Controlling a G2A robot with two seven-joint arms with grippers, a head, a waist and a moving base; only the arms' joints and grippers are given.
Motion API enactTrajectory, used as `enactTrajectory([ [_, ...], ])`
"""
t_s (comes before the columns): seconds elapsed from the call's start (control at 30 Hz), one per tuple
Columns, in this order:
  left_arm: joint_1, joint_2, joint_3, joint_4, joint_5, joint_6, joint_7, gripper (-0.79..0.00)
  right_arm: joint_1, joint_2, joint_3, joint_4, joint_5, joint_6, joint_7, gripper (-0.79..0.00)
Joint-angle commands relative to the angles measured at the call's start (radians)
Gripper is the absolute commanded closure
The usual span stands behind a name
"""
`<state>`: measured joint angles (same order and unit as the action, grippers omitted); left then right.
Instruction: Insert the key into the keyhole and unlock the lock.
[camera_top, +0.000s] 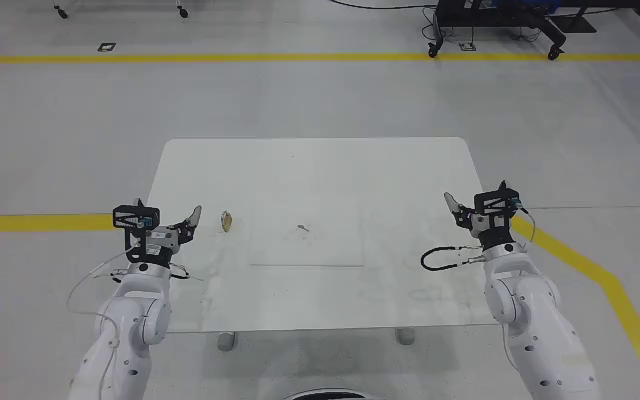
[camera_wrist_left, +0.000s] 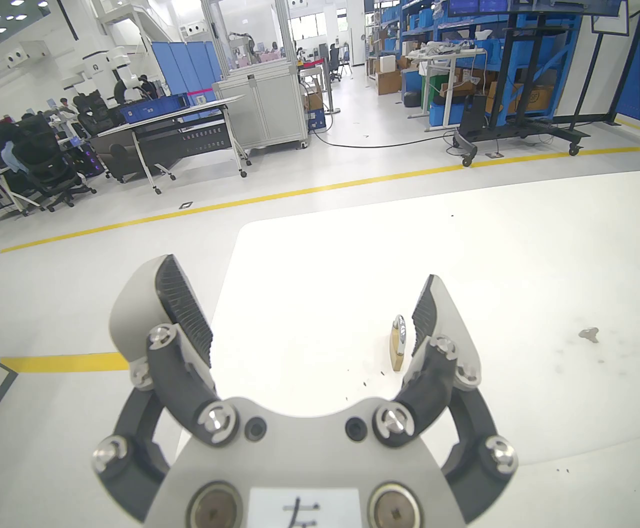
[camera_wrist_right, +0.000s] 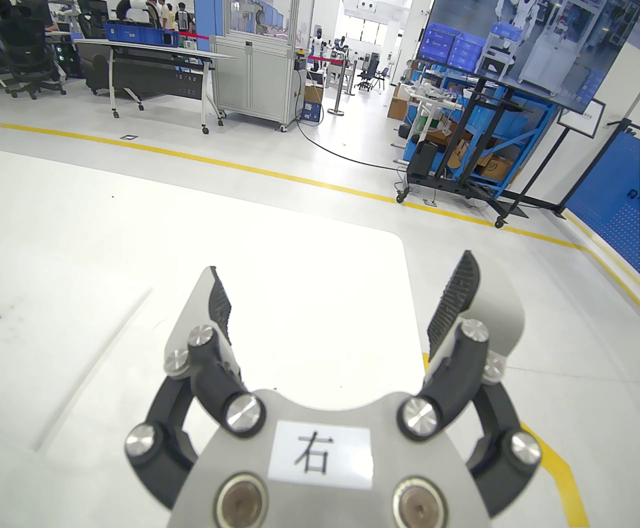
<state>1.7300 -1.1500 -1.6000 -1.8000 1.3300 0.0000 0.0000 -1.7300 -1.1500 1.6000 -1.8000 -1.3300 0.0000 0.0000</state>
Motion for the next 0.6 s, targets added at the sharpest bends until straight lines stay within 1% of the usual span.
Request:
enactTrajectory([
  [0.0, 0.0, 0.0, 0.0, 0.0, 0.0, 0.0, 0.0, -0.785, 0.0, 0.0, 0.0, 0.0, 0.0, 0.0, 0.0, -0.785],
  [0.27, 0.0, 0.0, 0.0, 0.0, 0.0, 0.0, 0.0, -0.785, 0.003, 0.0, -0.003, -0.008, -0.008, -0.005, -0.002, -0.785],
  [0.4, 0.0, 0.0, 0.0, 0.0, 0.0, 0.0, 0.0, -0.785, 0.043, -0.001, -0.079, -0.036, -0.091, -0.071, 0.027, -0.785],
  [0.47, 0.0, 0.0, 0.0, 0.0, 0.0, 0.0, 0.0, -0.785, 0.072, -0.005, -0.126, -0.042, -0.14, -0.046, 0.091, -0.785],
  [0.57, 0.0, 0.0, 0.0, 0.0, 0.0, 0.0, 0.0, -0.785, 0.077, -0.007, -0.141, -0.049, -0.151, -0.038, 0.101, -0.785],
])
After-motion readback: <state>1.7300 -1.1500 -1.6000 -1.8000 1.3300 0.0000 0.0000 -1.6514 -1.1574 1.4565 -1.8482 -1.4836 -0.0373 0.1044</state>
